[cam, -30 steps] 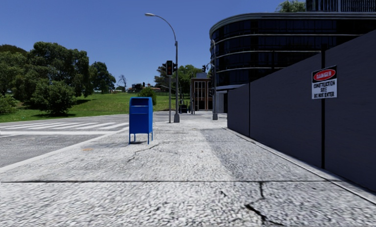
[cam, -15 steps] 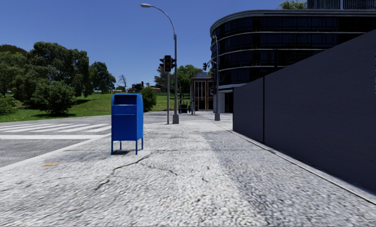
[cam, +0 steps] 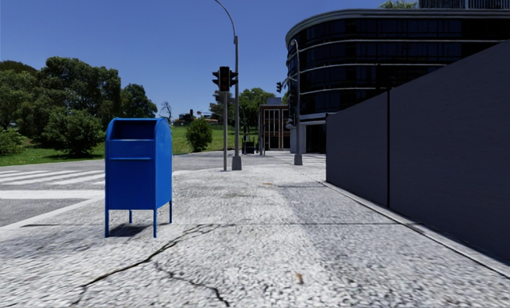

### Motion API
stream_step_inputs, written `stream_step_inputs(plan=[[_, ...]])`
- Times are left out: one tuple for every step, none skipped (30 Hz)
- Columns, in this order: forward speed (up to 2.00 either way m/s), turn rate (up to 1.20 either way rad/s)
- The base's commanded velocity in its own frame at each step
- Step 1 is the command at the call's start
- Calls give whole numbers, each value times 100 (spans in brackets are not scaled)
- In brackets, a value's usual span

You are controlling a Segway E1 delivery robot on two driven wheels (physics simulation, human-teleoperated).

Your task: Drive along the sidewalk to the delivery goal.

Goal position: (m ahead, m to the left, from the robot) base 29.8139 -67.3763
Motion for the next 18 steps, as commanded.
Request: stream_step_inputs(plan=[[200,0],[200,0],[200,0],[200,0],[200,0],[200,0],[200,0],[200,0],[200,0],[200,0],[200,0],[200,0],[200,0],[200,-11],[200,-17],[200,-19],[200,-19],[200,-19]])
